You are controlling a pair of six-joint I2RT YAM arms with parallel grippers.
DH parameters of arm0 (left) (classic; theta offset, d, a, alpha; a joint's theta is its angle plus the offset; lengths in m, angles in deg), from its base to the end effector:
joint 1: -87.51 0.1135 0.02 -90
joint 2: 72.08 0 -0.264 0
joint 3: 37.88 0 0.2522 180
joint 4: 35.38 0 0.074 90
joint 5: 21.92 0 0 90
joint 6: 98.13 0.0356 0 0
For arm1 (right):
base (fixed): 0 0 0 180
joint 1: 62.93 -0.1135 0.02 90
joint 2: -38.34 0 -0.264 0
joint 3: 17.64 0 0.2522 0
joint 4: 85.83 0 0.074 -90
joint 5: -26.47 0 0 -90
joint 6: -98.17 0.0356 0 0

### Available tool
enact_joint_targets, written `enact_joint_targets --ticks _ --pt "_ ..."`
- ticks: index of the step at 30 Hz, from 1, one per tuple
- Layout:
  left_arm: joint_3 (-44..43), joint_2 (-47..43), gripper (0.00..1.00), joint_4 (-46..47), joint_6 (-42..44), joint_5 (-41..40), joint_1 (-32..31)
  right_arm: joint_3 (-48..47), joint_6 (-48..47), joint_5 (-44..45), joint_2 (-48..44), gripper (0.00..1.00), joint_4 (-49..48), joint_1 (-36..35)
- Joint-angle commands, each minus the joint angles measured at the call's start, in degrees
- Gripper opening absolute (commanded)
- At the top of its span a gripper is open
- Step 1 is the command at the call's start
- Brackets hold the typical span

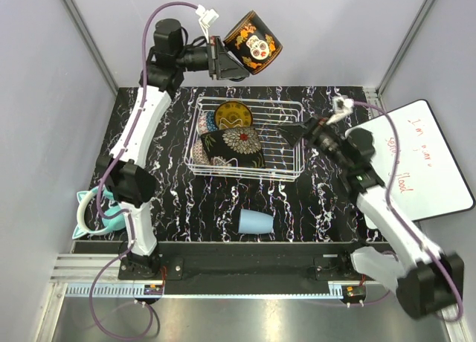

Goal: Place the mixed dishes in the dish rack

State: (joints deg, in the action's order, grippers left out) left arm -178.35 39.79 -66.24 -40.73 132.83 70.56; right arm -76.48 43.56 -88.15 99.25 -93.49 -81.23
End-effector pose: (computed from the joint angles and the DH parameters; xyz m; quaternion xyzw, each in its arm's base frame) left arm 0.4009 -0.1558 0.4757 0.2847 0.6537 -0.5958 0.3697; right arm 0.2323 0.0924 0.3454 -0.0587 0.6725 0.4546 0.5810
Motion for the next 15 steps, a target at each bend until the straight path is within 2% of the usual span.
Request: enact_joint_targets --ticks 1,5,8,15 --pt "-8.70 4.91 0.00 -4.05 13.15 -6.37 -1.42 2.00 -8.05 12.03 -15.44 1.00 4.18 0.29" --pt "-9.51 8.44 0.00 -8.20 26.93 -13.41 -3.26 5.61 -9.39 19.95 -29.13 1.00 11.66 0.29" --pt "-10.92 11.52 0.00 -9.35 32.23 -17.72 -5.11 8.77 -7.37 21.80 -35.04 1.00 15.80 0.20" --pt "-16.46 18.81 0.00 -9.97 40.06 -22.38 -8.62 11.51 -7.45 24.27 -38.84 1.00 20.72 0.20"
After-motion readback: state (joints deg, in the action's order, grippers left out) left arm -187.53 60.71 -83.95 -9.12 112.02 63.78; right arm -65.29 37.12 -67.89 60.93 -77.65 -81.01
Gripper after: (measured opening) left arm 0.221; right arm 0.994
